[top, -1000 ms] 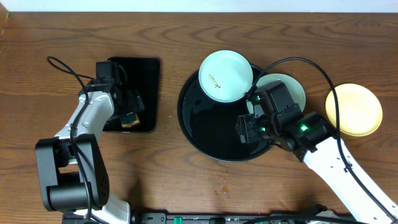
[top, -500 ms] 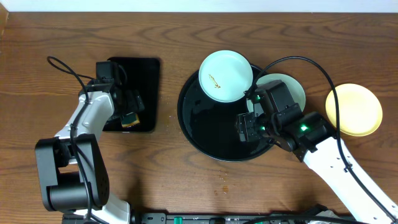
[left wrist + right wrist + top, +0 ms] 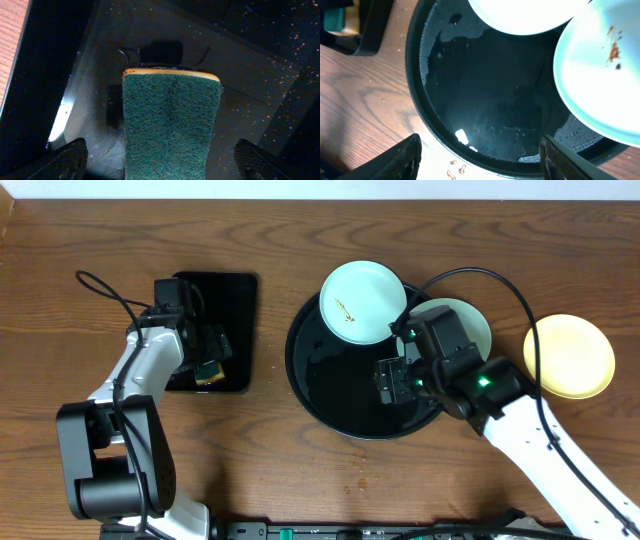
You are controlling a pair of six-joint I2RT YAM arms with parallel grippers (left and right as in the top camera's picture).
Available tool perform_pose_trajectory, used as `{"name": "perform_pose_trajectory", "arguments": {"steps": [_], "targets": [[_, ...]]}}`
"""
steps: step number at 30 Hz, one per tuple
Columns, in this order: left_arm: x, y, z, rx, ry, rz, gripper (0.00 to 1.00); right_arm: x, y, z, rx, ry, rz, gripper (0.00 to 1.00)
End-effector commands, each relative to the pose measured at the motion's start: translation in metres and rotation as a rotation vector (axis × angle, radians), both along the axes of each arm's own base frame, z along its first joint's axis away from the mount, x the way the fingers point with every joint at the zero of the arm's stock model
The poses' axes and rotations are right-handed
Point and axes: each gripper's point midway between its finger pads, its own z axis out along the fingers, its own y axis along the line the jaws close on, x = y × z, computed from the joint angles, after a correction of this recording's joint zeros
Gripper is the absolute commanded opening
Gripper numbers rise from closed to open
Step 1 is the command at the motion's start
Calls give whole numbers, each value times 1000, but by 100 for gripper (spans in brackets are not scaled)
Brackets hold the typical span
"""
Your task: Clean dirty plates on tray and stack at the side
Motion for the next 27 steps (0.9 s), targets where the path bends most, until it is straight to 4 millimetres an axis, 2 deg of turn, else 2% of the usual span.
{"name": "perform_pose_trajectory", "arguments": {"steps": [1,5,10,17,23,27], "targets": [[-3,1,-5,6,18,-6,93,-1,7,-7,17,39,-1,74],[-3,1,-6,6,18,-6,94,1,11,-13,-5,38,11,75],[-3,1,-6,6,18,-6,93,7,15,-22,-33,18,77,71],[-3,1,-5,6,18,-6,94,2,8,-31,-81,44,120,70],[-3,1,-5,6,18,-6,93,33,-2,-15,-59,8,54,68],[-3,1,-5,6,18,-6,93,56,-7,-21,-87,16,29,68]]}}
